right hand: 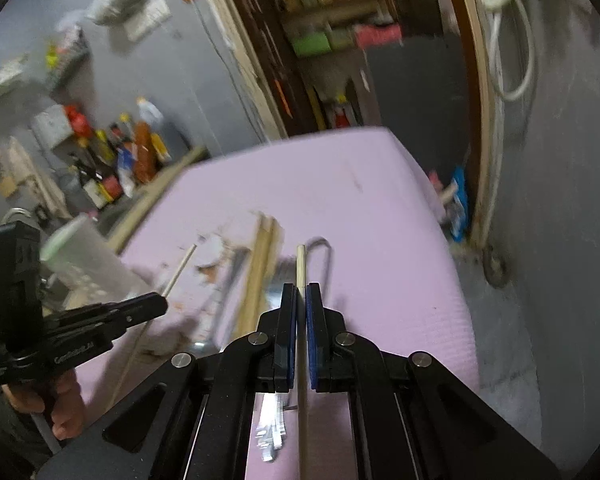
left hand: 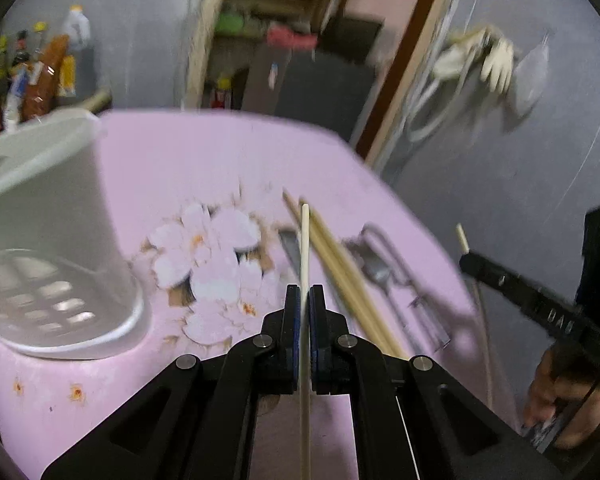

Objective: Organize utensils
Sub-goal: 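Lift the skewers off the table with both tools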

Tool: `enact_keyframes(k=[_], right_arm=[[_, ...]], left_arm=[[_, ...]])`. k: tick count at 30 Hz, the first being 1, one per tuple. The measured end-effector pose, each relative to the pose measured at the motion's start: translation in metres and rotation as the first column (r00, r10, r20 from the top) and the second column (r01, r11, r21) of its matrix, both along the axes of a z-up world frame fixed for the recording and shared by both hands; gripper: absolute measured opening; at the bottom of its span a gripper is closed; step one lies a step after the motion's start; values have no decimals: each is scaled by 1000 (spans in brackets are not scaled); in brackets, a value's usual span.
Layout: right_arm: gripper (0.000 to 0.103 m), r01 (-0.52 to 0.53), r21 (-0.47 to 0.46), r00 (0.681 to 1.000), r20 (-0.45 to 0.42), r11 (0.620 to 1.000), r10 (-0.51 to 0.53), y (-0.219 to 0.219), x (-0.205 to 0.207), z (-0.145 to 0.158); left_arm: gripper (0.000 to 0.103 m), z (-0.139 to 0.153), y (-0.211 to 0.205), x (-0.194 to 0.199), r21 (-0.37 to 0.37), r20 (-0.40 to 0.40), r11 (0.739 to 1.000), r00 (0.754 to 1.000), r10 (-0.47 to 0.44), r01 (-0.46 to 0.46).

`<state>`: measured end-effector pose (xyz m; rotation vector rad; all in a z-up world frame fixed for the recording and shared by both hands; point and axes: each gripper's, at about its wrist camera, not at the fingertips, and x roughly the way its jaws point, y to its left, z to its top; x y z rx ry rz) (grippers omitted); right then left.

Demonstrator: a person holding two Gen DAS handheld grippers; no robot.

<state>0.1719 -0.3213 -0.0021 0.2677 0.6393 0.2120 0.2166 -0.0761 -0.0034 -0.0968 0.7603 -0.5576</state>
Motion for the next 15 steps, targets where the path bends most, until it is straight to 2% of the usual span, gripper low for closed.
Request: enact_keyframes(k=[4,9,15], right_arm=[[2,9,-21,986,166,1000,-5,20,-23,19],[2,0,8,926,377,1000,-3,48,-40,51],[2,-100,33,847,527,994,67,86,-23,90]], left_arm=[[2,24,20,-18,-136,137,990,989,52,-33],[2,49,43,-22,-210,233,974,963,134,-84],[2,90,83,-11,-272,311,947,916,253,-170]])
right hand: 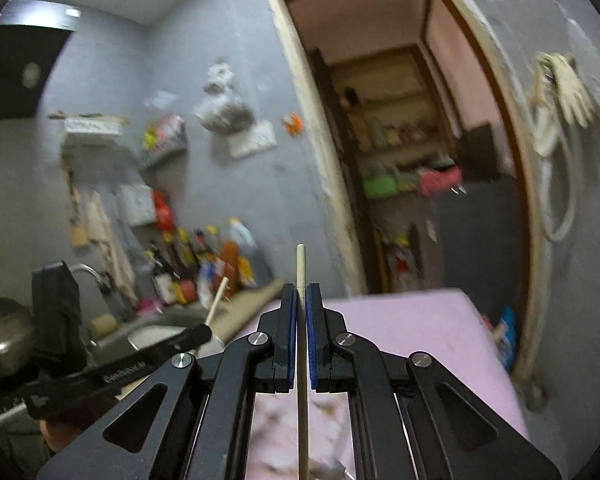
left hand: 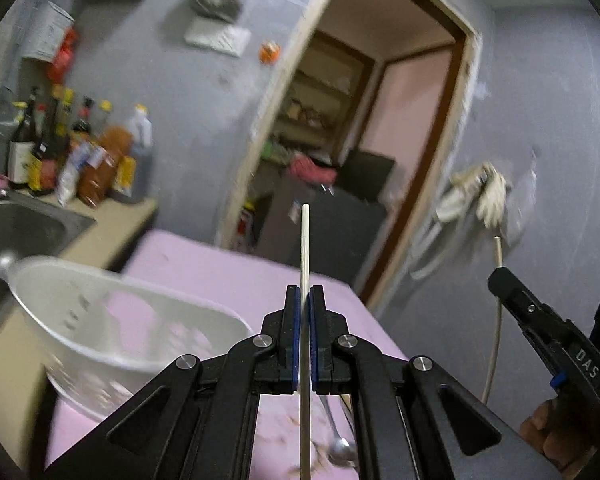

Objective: Organize utensils
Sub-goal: 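Lift the skewers off the table with both tools, then lower both skewers into the white utensil holder and open both tools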

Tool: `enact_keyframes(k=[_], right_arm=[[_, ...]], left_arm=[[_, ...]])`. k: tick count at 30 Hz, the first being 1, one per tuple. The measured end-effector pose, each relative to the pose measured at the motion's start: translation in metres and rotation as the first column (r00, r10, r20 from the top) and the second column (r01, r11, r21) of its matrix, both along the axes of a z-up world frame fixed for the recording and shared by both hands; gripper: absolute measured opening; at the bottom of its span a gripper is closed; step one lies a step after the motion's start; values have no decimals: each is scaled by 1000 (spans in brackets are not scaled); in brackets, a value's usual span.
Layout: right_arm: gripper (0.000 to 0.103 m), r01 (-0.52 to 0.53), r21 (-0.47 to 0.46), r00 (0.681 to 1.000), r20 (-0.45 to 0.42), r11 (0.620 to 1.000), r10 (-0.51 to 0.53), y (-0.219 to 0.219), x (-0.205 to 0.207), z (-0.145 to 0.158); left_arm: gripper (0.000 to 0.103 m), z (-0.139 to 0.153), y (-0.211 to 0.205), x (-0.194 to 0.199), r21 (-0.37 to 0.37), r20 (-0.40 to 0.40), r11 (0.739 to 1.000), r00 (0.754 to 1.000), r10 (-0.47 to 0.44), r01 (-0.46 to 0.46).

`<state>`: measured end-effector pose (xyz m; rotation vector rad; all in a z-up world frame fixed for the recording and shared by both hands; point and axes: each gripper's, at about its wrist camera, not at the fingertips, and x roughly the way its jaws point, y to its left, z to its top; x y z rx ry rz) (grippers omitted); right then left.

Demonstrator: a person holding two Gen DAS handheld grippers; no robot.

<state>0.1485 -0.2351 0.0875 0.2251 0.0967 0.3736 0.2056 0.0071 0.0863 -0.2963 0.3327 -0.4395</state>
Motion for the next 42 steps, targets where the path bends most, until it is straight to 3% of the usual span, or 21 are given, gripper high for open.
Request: enact_keyframes(k=[6,13,19,25,30,42], right_arm=[[2,-104,51,986,137,993,96,42,25,33],[2,-197,142,960,229,970,161,87,65,50],[2,-166,173,965,231,971,124,106,89,37],[3,-108,160,974,214,981,72,117,102,15],[3,-81,130,979,198,988,54,122,107,-1],[3,-133,15,988,76,991,132,131,105,-23]], left_arm=[[2,28,54,11,-21,93,991,986,136,-135],[2,36,114,25,-59,162,955,941,297,-291],[2,26,144,43,-73,191,912,892,410,-404],[2,7,147,51,-81,199,886,863,464,-457],[2,-6,140,49,-87,195,875,854,483,-475],[2,-28,128,43,-36,125,886,877,464,-463]])
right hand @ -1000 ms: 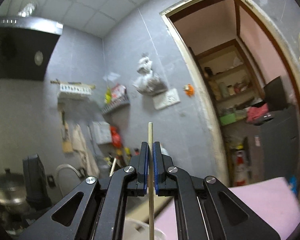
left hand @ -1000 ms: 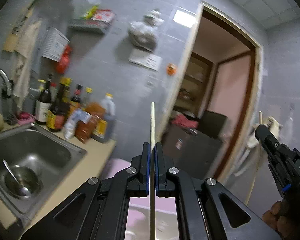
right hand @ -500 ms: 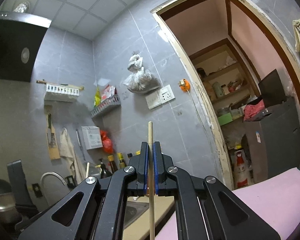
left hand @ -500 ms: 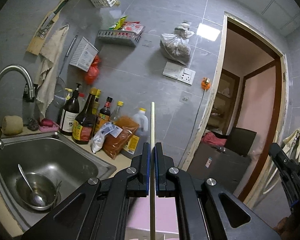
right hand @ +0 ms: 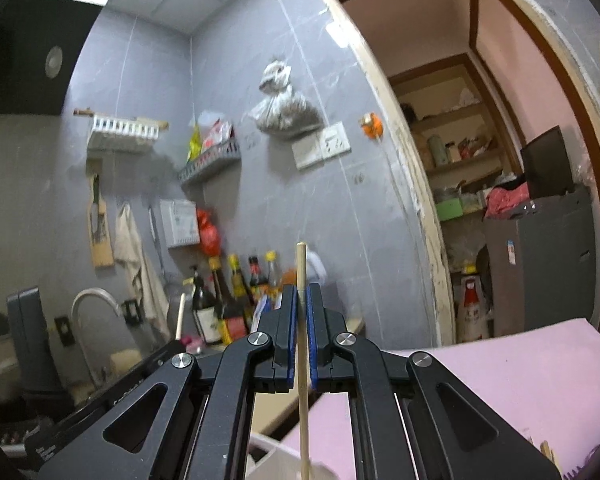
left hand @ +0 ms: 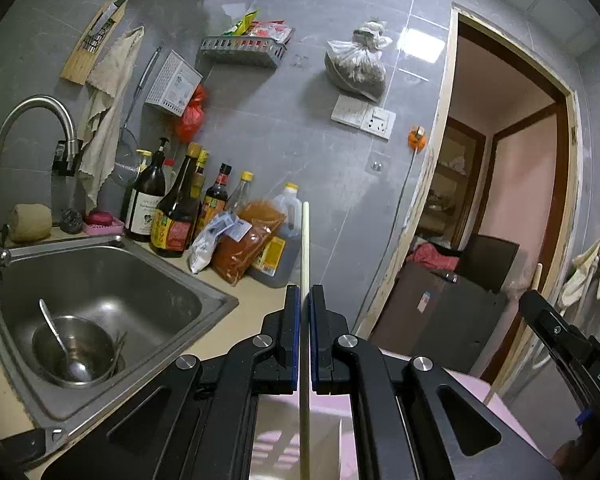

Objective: Organize utensils
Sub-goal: 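Lower both skewers into the white utensil holder and open both tools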

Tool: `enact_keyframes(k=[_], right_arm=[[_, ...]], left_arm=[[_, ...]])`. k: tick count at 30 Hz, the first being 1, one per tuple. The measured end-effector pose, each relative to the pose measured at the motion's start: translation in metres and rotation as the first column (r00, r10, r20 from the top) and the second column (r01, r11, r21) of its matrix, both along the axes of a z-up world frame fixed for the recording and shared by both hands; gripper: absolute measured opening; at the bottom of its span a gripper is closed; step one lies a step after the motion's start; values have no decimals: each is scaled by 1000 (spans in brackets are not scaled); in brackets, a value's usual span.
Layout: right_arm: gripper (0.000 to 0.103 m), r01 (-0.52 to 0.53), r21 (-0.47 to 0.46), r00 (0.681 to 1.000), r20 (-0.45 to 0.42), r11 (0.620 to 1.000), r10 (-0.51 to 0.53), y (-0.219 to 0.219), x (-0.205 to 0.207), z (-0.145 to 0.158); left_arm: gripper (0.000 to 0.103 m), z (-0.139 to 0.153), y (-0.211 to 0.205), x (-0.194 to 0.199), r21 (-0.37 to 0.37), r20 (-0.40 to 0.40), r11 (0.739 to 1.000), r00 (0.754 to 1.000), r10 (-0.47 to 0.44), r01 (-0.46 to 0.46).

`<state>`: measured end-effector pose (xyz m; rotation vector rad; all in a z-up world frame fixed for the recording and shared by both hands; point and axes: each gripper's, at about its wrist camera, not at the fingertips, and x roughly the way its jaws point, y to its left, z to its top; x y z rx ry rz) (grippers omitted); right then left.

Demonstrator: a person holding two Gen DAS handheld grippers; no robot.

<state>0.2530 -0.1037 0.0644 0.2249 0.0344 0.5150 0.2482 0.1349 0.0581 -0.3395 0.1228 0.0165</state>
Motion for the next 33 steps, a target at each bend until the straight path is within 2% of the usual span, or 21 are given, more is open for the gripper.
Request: enact_keyframes(k=[7,13,16,17,19,23,25,27,29,31,33], right_arm=[[3,-53,-96,996,-73,994,46,5,-9,-10],[6,-63,-118,990,-137,991,47,1,-9,-18],[10,-66,-115,987,-152,991,48,-4,-10,-20],[12,-67,-112,987,-153,991,50,-6,-11,-20],[23,-67,-104,988,-146,992,51,-11,-14,-18],[28,-41,-95,993,-113,995,30,-27,-25,-10],[47,-18,-82,996,-94,996,10,-38,-31,-6],[51,9,-78,997,-79,997,-15,-50,-37,-2],[56,42,-81,996,-70,996,-47,-65,-45,3],[73,70,-79,996,-55,994,-75,-78,-53,7],[83,112,-87,993,-37,990,-116,-92,-62,11]], left_arm=[[2,-10,-12,-12,24,-85,999,996,-22,24],[5,-15,-18,-19,7,-172,998,983,-61,63],[19,-14,-21,-24,-5,-176,997,981,-79,80],[28,-12,-21,-26,-13,-171,996,982,-84,83],[31,-7,-23,-32,-25,-154,996,984,-93,90],[37,6,-32,-39,1,-144,995,984,-100,101],[42,13,-38,-44,17,-127,994,986,-105,108],[50,20,-44,-49,33,-110,993,988,-112,116],[54,25,-51,-54,43,-90,990,988,-128,132],[60,30,-59,-60,54,-71,988,987,-144,148],[76,33,-68,-65,60,-51,985,986,-158,161]])
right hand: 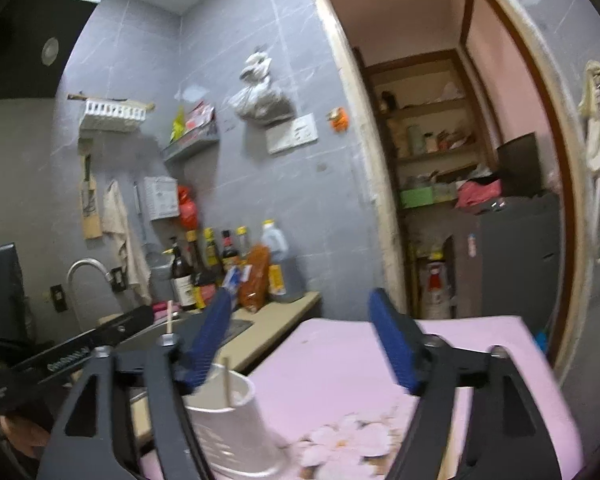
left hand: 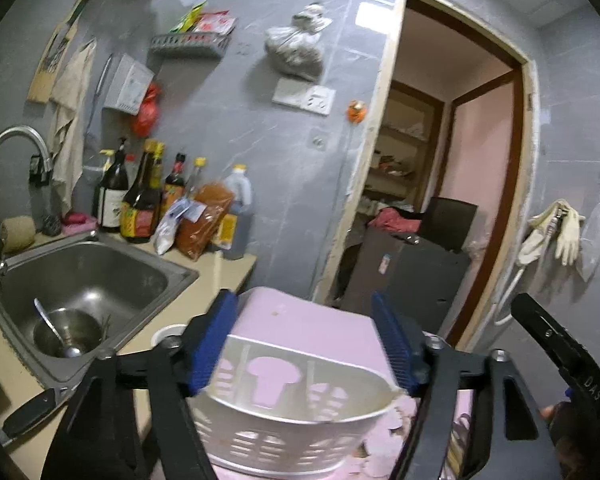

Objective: Organize utensils
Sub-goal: 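Lower both skewers into the white utensil holder and open both tools, then move both tools back over the remaining utensils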

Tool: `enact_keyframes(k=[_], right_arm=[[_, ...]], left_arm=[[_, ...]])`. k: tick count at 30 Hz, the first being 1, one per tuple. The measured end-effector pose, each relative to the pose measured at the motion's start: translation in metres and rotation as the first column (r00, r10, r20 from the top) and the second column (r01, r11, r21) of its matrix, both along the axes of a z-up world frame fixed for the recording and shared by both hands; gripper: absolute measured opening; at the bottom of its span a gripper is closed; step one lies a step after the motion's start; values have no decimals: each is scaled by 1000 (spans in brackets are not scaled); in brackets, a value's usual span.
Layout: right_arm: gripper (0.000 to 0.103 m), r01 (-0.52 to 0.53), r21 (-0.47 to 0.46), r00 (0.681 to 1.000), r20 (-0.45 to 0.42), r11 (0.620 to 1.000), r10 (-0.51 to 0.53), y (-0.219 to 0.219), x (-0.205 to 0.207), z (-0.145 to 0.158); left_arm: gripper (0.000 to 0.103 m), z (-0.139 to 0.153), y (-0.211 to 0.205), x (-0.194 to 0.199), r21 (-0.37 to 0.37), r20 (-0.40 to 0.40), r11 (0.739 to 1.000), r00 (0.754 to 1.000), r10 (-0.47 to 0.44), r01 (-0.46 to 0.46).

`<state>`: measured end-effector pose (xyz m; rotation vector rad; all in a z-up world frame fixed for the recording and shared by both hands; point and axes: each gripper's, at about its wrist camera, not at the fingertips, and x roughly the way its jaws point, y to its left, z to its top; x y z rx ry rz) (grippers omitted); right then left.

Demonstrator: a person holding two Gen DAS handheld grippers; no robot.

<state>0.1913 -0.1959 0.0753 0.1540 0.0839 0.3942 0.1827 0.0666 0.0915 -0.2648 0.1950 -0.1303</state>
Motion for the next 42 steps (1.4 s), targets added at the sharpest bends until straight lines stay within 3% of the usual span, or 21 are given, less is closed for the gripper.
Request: enact_keyframes(k=[4,11,16,23,30,37,39,42], right_arm=[[103,80,-44,996,42,996,-78,-24,-20,7],[103,178,-107,981,93,978,-169,-61,-53,9],[103,236,-128,970,86,963,-226,-86,-64,3],[103,290,-166,956,-5,943,-295,-115,-60,-23],[103,300,-196,944,-80,933,-320,-130,-48,-49],[103,262,-233,928,-206,937,-310,-137,-26,-75],[101,246,-236,921,-245,940,-302,-139,-21,-81],[86,211,-226,911,-306,951,-275,-142,-13,-89]], left_arm=[[93,3,-19,-12,-1,51,1000,998,-25,25],[98,7,-53,-28,44,74,995,993,-92,89],[99,0,-81,-35,100,48,985,988,-149,144],[99,-35,-119,-29,127,-96,963,970,-225,236],[99,-64,-146,-15,199,-219,943,950,-224,268],[99,-95,-164,8,228,-362,912,900,-244,340],[98,-101,-166,15,230,-390,908,888,-243,350],[93,-111,-170,25,245,-447,898,865,-230,365]])
